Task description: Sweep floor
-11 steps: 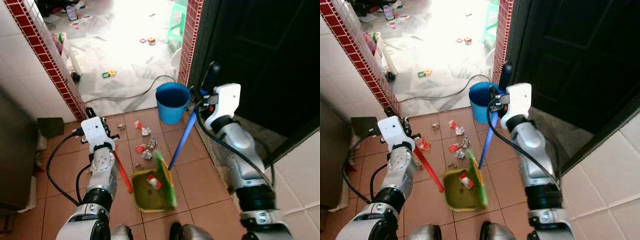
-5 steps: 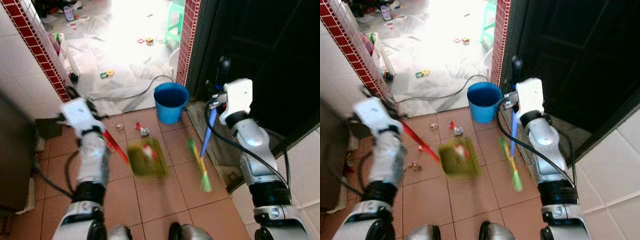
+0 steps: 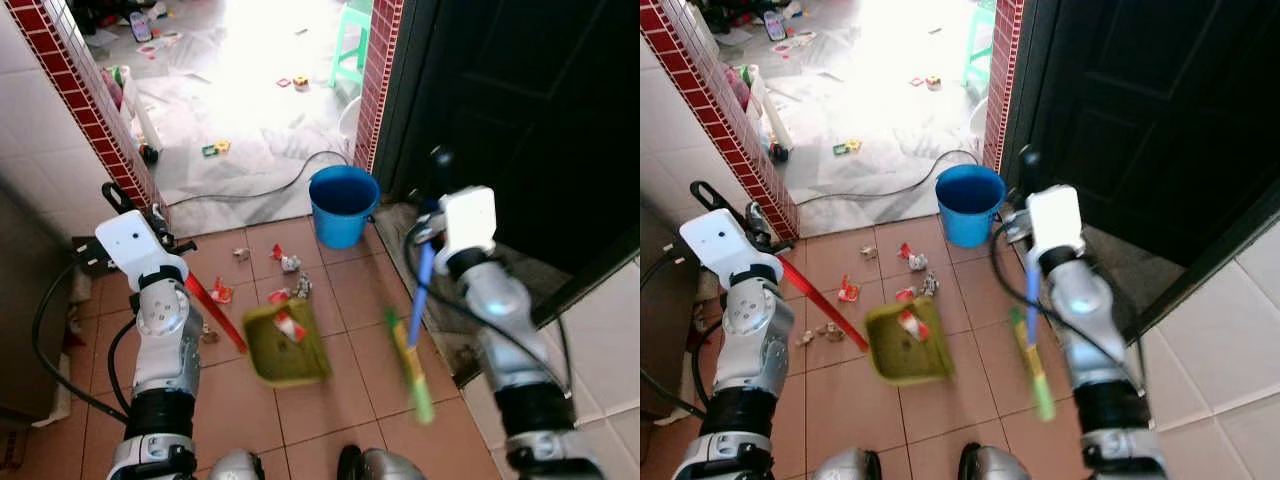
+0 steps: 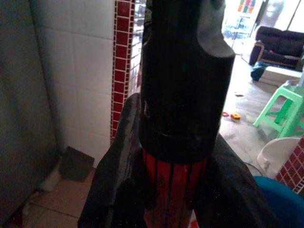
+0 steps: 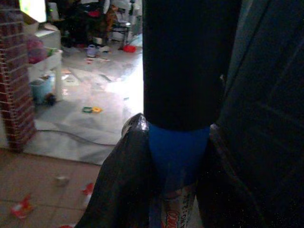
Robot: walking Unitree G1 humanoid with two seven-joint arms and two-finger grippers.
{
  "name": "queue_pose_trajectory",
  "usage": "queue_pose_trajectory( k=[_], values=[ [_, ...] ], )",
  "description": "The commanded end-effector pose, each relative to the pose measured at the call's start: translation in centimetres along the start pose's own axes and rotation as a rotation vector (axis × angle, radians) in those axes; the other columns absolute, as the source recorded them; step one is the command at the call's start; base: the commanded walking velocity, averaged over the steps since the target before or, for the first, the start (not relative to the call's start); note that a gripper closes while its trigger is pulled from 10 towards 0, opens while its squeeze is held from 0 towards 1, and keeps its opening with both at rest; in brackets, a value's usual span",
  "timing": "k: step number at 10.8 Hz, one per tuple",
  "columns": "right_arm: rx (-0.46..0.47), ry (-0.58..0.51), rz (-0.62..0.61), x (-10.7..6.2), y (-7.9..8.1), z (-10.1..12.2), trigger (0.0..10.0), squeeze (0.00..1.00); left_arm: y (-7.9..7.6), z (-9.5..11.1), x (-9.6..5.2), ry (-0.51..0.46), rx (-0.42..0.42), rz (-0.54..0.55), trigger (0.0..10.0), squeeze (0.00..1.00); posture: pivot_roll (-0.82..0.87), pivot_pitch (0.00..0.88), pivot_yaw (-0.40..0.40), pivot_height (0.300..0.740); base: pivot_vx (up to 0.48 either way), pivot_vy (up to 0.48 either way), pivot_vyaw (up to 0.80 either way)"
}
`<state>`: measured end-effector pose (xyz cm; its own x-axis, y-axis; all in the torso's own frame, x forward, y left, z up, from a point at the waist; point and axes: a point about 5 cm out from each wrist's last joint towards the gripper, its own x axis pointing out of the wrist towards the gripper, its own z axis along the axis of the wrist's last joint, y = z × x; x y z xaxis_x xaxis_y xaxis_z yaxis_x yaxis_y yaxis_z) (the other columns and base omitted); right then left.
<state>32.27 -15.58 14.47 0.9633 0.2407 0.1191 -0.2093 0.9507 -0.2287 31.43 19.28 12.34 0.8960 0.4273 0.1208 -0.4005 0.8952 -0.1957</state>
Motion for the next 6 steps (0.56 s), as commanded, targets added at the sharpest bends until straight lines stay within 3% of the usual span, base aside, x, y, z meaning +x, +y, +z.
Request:
queue_pose_trajectory(
  k=[1,3,6],
  values=[
    [0.008,-0.072,0.021,0.22,0.47,1.52,10.0,0.00,-0.32,2.62,0.68,-0.112,-0.018,-0.007,10.0,0.00,-0.13,0.053,-0.013,0.740,0.000,0.000,0.00],
    [-0.050,-0.107,0.069,0.17,1.17,2.05,10.0,0.00,-0.64,2.89,0.92,-0.103,-0.015,-0.018,10.0,0.00,-0.13,0.049,-0.011,0.740,0.000,0.000,0.68],
    [-0.036,-0.105,0.065,0.14,1.18,2.00,10.0,0.00,-0.81,2.85,0.75,-0.094,-0.013,-0.028,10.0,0.00,-0.13,0.044,-0.007,0.740,0.000,0.000,0.80]
  ],
)
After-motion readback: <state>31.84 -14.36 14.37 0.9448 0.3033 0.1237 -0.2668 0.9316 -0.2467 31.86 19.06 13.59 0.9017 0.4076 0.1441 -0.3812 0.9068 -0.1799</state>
